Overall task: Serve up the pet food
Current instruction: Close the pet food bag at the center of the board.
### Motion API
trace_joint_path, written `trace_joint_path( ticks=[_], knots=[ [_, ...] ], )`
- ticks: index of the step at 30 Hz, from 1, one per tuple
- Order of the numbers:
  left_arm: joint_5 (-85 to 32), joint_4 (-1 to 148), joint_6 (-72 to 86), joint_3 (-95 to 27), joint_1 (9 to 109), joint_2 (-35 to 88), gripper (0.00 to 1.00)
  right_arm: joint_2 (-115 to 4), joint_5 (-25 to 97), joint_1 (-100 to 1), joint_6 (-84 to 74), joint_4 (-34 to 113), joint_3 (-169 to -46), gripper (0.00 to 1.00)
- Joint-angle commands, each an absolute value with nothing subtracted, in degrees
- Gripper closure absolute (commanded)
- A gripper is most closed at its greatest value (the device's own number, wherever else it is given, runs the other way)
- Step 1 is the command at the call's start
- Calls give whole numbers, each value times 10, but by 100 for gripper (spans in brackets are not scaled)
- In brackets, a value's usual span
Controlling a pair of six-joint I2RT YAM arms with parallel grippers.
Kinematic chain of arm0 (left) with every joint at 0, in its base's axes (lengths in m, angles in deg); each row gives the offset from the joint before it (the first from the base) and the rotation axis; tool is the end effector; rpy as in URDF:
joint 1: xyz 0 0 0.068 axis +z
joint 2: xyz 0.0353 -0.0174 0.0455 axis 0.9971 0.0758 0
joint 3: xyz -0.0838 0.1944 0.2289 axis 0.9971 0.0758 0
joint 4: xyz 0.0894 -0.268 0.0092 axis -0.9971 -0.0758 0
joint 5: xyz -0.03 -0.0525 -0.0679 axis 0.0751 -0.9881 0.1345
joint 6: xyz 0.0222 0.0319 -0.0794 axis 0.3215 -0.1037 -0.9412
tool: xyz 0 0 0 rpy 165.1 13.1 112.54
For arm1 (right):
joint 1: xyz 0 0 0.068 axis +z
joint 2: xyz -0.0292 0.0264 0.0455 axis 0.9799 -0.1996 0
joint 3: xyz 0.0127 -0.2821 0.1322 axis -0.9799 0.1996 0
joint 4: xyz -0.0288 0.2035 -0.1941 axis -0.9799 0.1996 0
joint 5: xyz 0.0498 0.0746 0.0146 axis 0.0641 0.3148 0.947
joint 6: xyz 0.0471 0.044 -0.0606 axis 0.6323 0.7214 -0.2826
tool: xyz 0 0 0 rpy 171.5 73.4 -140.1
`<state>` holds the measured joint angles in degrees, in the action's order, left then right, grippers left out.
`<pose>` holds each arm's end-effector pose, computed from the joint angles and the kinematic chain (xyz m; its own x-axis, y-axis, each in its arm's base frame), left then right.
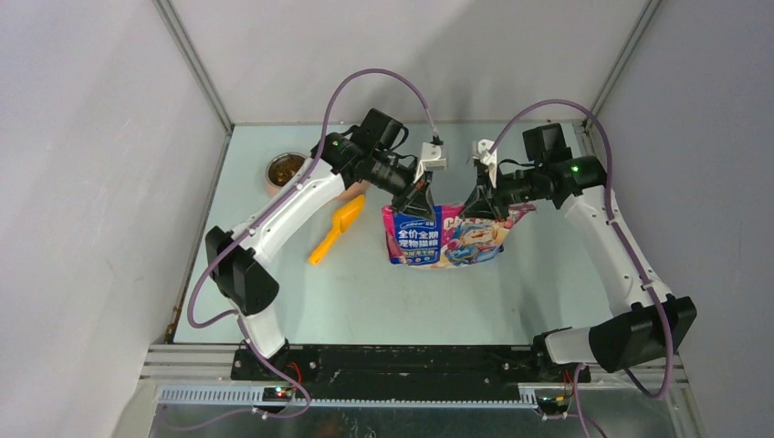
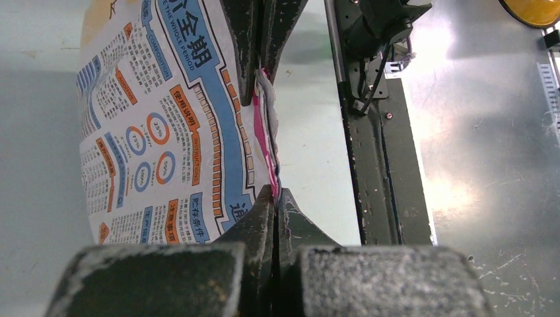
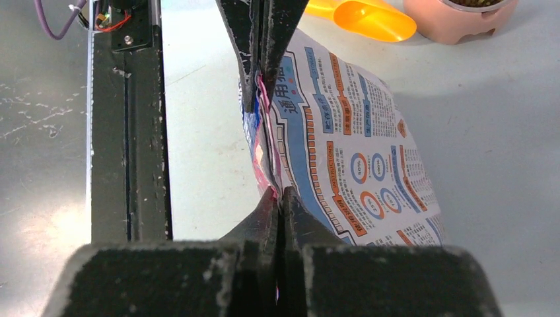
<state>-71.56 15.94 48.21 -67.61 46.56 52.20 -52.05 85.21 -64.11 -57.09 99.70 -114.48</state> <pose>0.2832 -0.3113 0.3998 -0.1451 0.4971 -0.8555 0.9661 -0.1156 -0.2310 0.2577 0.1341 0.3956 -0.1444 -0.4393 -0.8866 -0.9855 0.1442 0.0891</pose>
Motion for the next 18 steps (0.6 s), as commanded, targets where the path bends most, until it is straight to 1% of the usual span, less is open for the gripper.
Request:
trace_joint_path(
  ticks=[1,3,4,6,9,11,13,14,15,16,18],
  knots=[
    [-744,149,492,-676,473,475,100,-501,884,-665,-546,995,-1154,100],
    [-742,146,496,-674,473,472,100,-502,878,-668,-550,1007,-1164,87],
    [-741,144,498,-673,473,469,100,-505,872,-671,-563,1024,-1167,75],
    [-740,142,501,-672,475,467,100,-504,866,-680,-578,1037,-1168,66],
    [-744,141,503,-670,476,466,100,-500,844,-688,-595,1047,-1156,64],
    [-745,142,503,-668,477,467,100,-495,842,-702,-610,1052,-1147,65],
    [-746,142,503,-667,477,469,100,-491,845,-713,-621,1055,-1138,82],
    [-747,142,503,-667,477,469,100,-488,846,-716,-623,1055,-1136,95],
    [-746,143,502,-667,477,469,100,-487,849,-723,-622,1054,-1135,99],
    [-747,144,502,-667,477,469,100,-486,850,-726,-620,1051,-1136,100],
    [-747,145,501,-667,477,470,100,-484,862,-736,-617,1049,-1137,100]
  ],
)
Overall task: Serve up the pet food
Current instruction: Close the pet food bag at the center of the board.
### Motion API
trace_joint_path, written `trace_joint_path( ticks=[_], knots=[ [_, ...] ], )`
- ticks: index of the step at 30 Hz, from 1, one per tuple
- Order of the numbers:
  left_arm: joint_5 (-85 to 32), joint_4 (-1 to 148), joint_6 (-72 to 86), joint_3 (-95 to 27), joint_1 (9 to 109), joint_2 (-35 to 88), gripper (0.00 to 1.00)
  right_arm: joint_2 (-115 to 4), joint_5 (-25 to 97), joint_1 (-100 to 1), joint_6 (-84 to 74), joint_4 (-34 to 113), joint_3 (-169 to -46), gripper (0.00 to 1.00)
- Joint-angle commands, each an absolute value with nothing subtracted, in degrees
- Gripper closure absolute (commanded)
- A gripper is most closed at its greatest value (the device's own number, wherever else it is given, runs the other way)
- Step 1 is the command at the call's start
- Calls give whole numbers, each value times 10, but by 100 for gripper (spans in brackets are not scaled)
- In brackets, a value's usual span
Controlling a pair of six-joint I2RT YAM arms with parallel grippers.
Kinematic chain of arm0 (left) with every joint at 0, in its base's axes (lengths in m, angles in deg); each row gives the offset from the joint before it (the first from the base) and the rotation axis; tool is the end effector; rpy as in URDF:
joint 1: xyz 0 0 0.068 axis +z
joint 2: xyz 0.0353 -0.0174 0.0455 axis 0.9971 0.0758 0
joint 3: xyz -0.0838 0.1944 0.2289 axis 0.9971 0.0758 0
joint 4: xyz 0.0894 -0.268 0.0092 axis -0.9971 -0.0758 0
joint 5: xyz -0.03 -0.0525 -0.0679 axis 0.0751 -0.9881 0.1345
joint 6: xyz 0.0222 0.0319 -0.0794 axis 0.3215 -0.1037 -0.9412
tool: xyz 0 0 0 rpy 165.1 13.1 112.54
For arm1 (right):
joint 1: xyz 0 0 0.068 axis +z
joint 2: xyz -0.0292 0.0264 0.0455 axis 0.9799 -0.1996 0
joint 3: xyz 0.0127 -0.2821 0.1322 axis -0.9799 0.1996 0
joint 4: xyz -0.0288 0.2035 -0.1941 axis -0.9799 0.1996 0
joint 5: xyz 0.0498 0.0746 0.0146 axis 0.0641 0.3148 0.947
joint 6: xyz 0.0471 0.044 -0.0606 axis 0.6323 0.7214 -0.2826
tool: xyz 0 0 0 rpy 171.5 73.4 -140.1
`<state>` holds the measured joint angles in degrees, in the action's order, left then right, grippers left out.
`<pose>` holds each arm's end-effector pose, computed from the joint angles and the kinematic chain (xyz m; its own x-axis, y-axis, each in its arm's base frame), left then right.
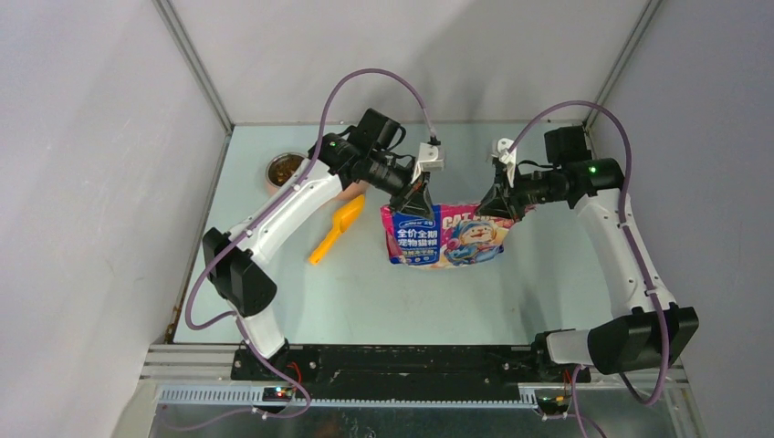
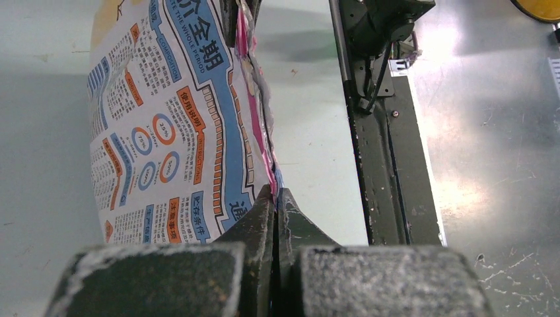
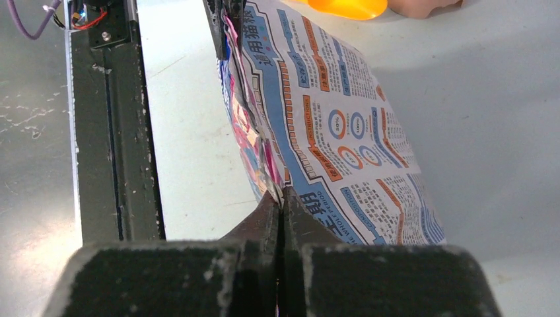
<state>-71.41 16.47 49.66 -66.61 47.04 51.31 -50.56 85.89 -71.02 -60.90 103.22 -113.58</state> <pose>0.2830 -0.3065 0.4006 -0.1195 0.4902 -0.8634 0.9721 -0.1190 -0.2021 0.2580 0.1008 0.3940 -0.1753 -0.4333 -0.8840 -0.9705 0.2269 0.0813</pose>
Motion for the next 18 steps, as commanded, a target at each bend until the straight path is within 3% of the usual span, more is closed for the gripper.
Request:
trace_joint_path(
  ticks=[1,4,7,11,14,15,16,18],
  knots=[
    [-747,144,501,-667,477,470,100,-483,875,-743,-615,1050,-1138,100],
    [-744,141,504,-665,477,468,100,-484,894,-752,-612,1058,-1151,100],
    [-741,141,506,-663,477,464,100,-492,875,-754,-629,1089,-1168,78],
    [-740,141,510,-661,477,460,100,-477,857,-770,-642,1084,-1154,76],
    [-742,140,510,-662,478,461,100,-470,851,-779,-648,1077,-1140,81],
    [-742,140,510,-662,478,462,100,-469,849,-779,-648,1074,-1136,92],
    [-743,141,509,-663,478,462,100,-469,846,-779,-642,1072,-1136,97],
    [-743,140,510,-663,477,462,100,-472,850,-780,-637,1065,-1136,100]
  ],
)
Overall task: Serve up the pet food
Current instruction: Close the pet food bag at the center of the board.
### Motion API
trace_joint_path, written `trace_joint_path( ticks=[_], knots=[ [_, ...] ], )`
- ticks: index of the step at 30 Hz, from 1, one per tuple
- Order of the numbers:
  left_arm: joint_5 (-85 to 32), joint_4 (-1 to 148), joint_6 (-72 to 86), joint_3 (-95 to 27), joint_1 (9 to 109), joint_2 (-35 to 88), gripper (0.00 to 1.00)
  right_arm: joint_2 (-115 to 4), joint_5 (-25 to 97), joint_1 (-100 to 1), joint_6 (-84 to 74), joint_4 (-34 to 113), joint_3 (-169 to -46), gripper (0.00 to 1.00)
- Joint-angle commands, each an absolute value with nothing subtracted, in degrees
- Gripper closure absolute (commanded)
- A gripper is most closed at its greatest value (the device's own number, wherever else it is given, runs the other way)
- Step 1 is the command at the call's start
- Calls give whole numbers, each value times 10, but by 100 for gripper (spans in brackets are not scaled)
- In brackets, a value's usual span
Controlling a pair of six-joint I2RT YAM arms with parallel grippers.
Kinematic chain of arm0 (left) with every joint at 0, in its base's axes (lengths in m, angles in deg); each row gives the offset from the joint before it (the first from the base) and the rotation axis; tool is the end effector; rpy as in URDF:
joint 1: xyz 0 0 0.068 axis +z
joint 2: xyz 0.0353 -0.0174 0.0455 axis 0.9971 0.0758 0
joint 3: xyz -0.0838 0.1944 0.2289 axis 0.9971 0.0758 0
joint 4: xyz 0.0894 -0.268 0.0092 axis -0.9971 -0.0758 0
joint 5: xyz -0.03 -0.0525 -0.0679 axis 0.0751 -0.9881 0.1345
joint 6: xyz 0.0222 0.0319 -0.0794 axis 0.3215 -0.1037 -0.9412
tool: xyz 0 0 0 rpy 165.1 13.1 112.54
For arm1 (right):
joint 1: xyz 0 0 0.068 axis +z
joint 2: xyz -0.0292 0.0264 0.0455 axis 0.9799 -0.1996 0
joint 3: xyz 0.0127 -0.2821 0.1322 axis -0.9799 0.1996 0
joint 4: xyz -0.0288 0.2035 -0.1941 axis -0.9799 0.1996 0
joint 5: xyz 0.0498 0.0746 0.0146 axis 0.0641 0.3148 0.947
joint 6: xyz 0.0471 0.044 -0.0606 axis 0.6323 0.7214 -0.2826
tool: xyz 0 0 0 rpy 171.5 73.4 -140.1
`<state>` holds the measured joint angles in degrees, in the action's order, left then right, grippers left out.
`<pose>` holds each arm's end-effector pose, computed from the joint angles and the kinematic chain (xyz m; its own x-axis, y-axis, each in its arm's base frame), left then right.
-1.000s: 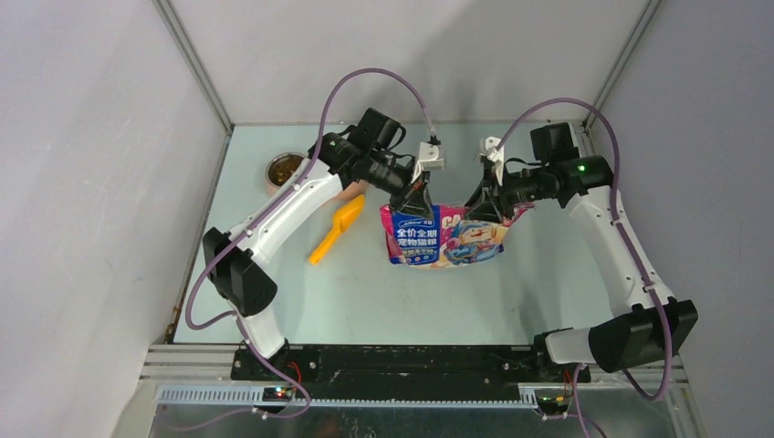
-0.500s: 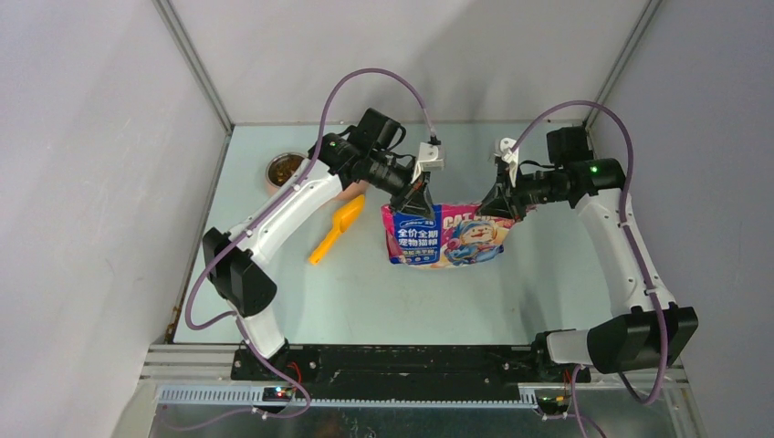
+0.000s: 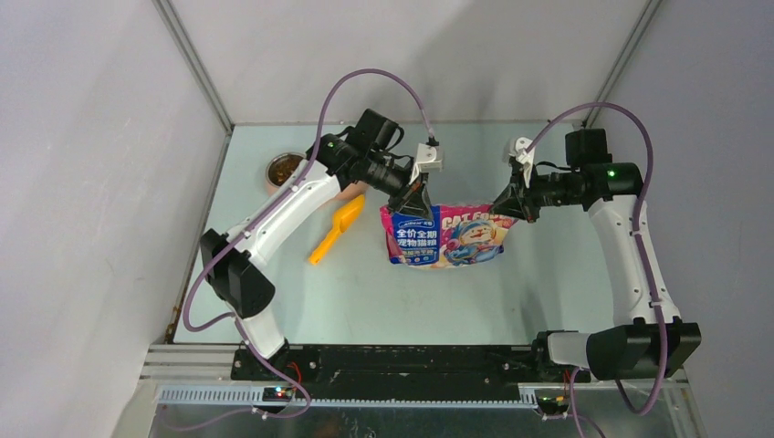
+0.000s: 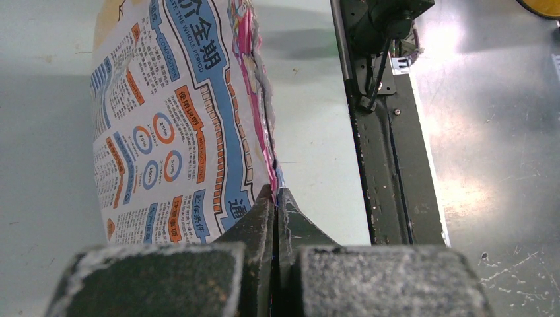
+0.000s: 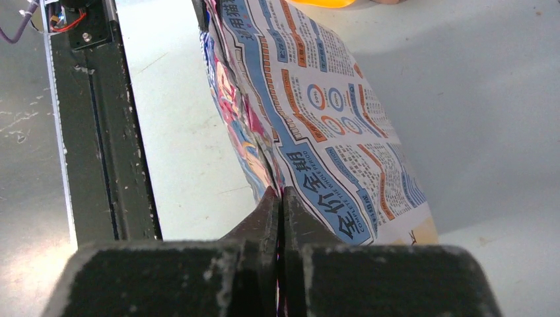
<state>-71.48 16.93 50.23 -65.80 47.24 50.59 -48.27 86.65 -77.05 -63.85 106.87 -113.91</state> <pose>0.2816 -0.3037 0.4014 -0.1073 0.4846 -0.8681 0.9744 -0.1222 -0.1886 0.2490 0.0732 0.4024 -0.1845 -0.4203 -0.8884 -0.9526 0.2990 0.0564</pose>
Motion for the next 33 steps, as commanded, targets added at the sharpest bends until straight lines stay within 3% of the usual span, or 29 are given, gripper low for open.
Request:
trace_joint_path(
  ticks=[1,6,8,10,13,16,17,18,19,23,28,29,31,33],
  knots=[
    [-744,140,510,-663,477,461,100,-472,855,-788,-637,1069,-1137,100],
    [-740,136,514,-660,478,457,100,-474,875,-804,-643,1085,-1150,100],
    [-740,135,516,-660,479,456,100,-477,866,-804,-669,1112,-1159,78],
    [-741,135,516,-660,481,453,100,-471,849,-806,-688,1115,-1153,70],
    [-741,135,516,-660,482,454,100,-453,823,-812,-690,1090,-1122,67],
    [-744,134,515,-664,483,456,100,-445,808,-816,-680,1064,-1108,72],
    [-746,134,515,-665,483,457,100,-445,807,-819,-672,1060,-1107,78],
    [-746,134,513,-666,483,458,100,-448,806,-820,-668,1050,-1107,94],
    [-746,134,513,-666,483,458,100,-451,804,-822,-656,1045,-1107,98],
    [-743,131,515,-666,483,456,100,-464,861,-847,-669,1067,-1128,100],
    [-739,122,524,-668,483,452,100,-512,934,-882,-741,1211,-1224,100],
    [-739,120,527,-669,483,452,100,-526,932,-883,-764,1243,-1242,87],
    [-740,117,529,-670,483,451,100,-534,916,-886,-790,1266,-1245,75],
    [-740,115,532,-670,483,451,100,-526,904,-894,-798,1257,-1225,72]
  ],
)
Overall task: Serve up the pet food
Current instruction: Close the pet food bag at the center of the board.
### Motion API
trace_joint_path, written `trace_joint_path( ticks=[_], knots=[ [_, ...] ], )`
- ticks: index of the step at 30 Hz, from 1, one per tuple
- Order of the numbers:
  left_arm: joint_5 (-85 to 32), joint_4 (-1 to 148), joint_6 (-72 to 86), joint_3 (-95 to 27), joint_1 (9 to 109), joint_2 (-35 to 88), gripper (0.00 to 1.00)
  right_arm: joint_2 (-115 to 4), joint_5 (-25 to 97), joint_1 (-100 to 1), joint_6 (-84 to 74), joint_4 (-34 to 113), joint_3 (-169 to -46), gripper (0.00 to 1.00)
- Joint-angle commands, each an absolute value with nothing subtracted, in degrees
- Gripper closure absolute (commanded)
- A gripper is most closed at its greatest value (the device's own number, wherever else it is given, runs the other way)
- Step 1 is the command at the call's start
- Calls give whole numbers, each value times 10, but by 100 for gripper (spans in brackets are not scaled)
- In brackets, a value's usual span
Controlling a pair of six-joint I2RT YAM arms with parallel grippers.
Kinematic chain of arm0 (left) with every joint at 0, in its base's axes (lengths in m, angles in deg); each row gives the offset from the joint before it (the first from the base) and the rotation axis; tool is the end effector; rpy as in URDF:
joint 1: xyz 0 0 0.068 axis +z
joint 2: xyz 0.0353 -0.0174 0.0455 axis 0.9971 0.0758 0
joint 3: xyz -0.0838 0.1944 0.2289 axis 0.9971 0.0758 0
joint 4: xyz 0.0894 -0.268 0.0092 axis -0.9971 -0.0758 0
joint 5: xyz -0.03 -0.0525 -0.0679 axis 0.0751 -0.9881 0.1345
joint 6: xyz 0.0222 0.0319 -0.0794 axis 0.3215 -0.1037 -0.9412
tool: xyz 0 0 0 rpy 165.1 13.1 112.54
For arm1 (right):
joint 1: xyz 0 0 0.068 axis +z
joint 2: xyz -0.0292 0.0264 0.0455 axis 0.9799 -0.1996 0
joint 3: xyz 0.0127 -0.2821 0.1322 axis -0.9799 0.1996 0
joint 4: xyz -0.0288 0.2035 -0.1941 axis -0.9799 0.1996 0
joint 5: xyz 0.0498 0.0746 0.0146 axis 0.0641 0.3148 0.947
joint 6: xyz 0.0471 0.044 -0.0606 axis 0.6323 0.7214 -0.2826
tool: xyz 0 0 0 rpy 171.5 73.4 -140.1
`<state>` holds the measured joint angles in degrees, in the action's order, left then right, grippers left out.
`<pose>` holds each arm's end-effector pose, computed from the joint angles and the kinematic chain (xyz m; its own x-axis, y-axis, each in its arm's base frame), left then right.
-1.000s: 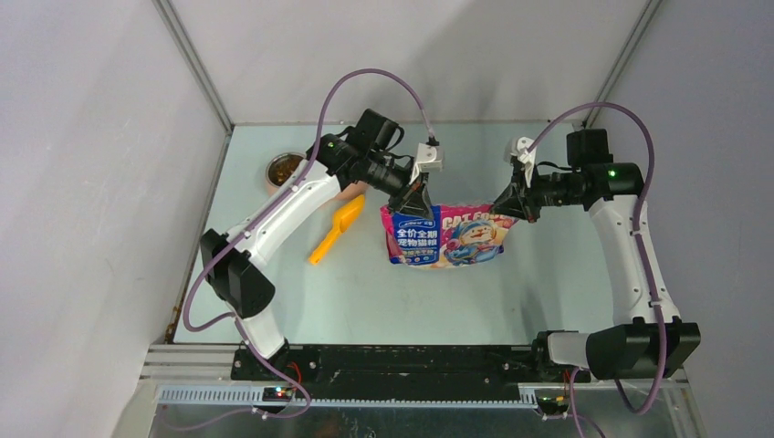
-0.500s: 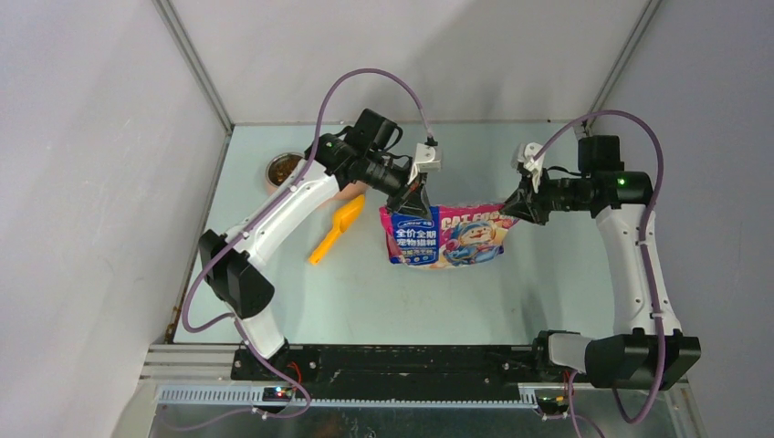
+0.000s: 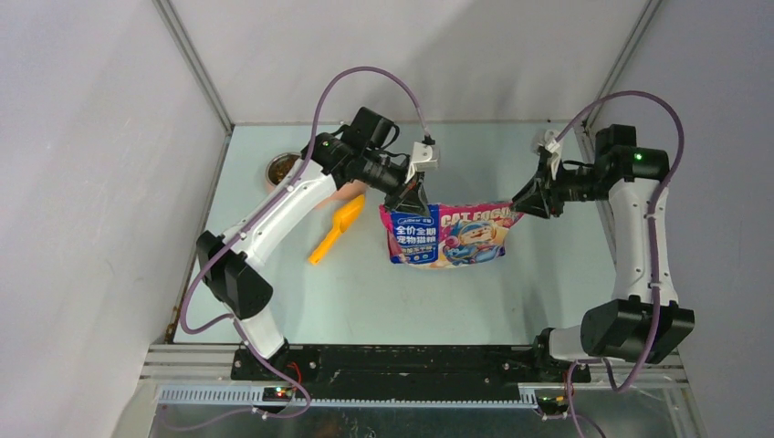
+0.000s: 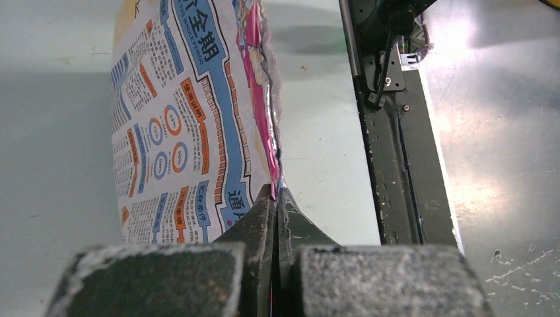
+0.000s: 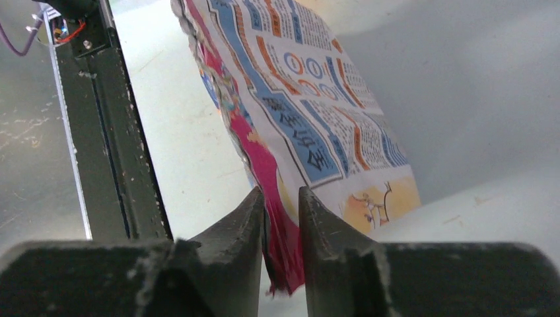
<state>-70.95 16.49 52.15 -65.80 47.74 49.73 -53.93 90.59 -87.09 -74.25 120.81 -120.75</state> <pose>0.2808 -0.2980 0.4061 -0.0728 0.4801 -0.8742 0.9810 -0.1238 -0.1496 0.2607 0.0310 0.4087 -0.2665 -0.3784 -0.8865 -0.9254 0.3574 0.1257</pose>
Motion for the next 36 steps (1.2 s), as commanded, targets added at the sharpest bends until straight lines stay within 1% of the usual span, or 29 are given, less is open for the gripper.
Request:
trace_joint_path(
  ticks=[1,6,14,15,16,17,18,19,20,22,23,24,27,30,33,36],
  knots=[
    [-740,114,533,-670,484,451,100,-518,897,-901,-801,1252,-1217,71],
    [-741,116,531,-672,484,453,100,-491,884,-910,-793,1198,-1157,69],
    [-746,120,523,-677,483,459,100,-484,914,-911,-731,1127,-1129,67],
    [-746,119,523,-676,483,459,100,-484,916,-911,-728,1117,-1125,69],
    [-745,119,523,-676,483,459,100,-485,919,-911,-719,1112,-1123,75],
    [-744,118,523,-676,483,459,100,-486,919,-911,-710,1099,-1123,94],
    [-744,117,525,-676,483,459,100,-492,917,-911,-689,1092,-1124,98],
    [-743,116,527,-676,483,458,100,-497,917,-911,-688,1099,-1133,100],
    [-742,113,531,-676,483,458,100,-512,924,-912,-710,1115,-1142,100],
    [-739,106,539,-677,483,458,100,-547,942,-913,-775,1203,-1186,100],
    [-739,102,544,-679,483,458,100,-563,949,-914,-799,1276,-1221,100],
    [-738,90,556,-681,483,456,100,-582,951,-914,-795,1298,-1233,100],
    [-736,59,587,-697,484,457,100,-586,938,-915,-802,1305,-1245,100],
    [-729,-8,642,-725,485,467,100,-582,923,-914,-808,1306,-1244,100],
    [-715,-75,682,-763,490,475,100,-553,874,-910,-851,1306,-1234,100],
    [-702,-95,702,-773,496,466,100,-513,828,-901,-894,1306,-1216,100]
  ],
)
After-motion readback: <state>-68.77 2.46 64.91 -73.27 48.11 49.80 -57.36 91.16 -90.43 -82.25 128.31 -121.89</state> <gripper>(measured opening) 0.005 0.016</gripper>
